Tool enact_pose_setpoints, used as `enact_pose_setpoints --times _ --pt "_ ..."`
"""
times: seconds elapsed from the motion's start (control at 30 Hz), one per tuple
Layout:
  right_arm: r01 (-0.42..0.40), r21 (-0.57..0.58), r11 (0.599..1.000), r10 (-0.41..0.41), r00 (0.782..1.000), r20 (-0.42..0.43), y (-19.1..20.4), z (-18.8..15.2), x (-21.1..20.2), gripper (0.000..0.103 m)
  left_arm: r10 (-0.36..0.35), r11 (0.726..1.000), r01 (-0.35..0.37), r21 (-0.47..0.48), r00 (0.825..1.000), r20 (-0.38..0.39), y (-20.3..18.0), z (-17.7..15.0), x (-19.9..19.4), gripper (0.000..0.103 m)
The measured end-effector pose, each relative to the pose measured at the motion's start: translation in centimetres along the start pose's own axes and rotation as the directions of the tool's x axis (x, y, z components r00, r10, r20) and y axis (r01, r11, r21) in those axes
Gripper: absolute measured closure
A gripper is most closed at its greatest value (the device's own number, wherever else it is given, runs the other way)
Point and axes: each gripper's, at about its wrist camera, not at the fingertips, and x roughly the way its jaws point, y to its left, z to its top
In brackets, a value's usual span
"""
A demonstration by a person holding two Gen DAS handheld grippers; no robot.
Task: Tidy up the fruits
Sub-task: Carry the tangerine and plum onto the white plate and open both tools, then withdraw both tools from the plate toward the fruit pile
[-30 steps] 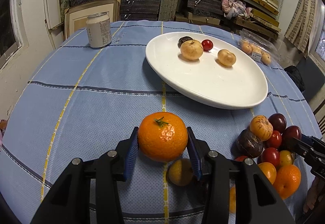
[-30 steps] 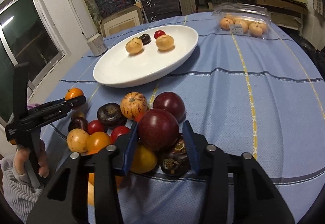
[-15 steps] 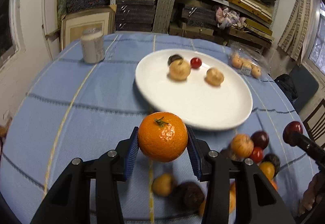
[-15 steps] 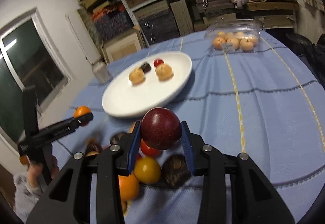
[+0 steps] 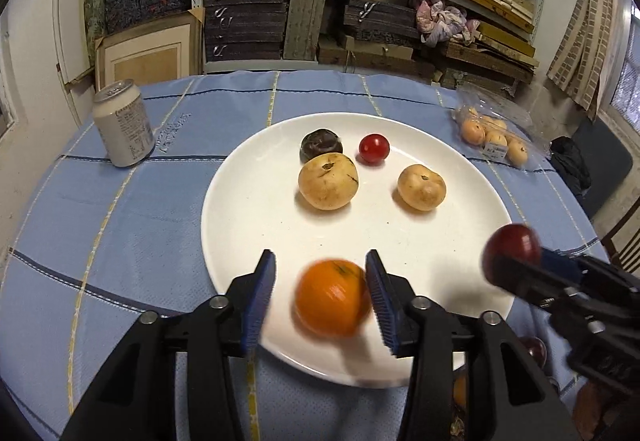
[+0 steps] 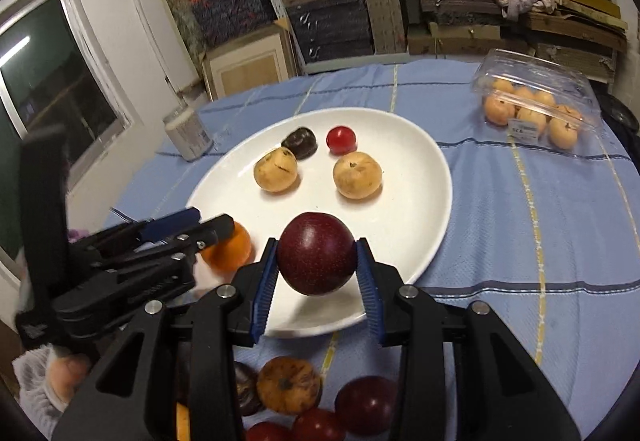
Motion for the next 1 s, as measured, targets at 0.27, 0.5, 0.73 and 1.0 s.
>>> enact_pose_setpoints --times 0.27,0.5,0.73,1.0 --pt "0.019 0.012 1.0 -0.021 0.988 0.152 0.0 -0.5 -5.7 0.042 0.029 0.998 -0.025 -0.058 0.997 0.067 2.4 -1.6 -4.4 0.022" --pt "-0.02 0.129 0.991 -0.017 0.959 0.282 -2.0 -7.0 -11.5 0.017 0.05 0.991 -0.041 -0.124 0.996 0.076 4.2 -7.8 -8.9 0.009" --pt "0.022 0.167 0.986 -0.069 0.958 0.279 -3.2 -10.5 -13.6 0.008 0.111 0.988 -0.098 -0.115 0.988 0.107 3.9 -11.4 -11.6 0.004" --pt "-0.019 0.242 0.97 -0.039 0.971 0.234 -4.7 -10.8 -13.0 0.008 0.136 0.986 -0.134 -0.097 0.991 0.017 3.8 -12.3 -9.4 0.004"
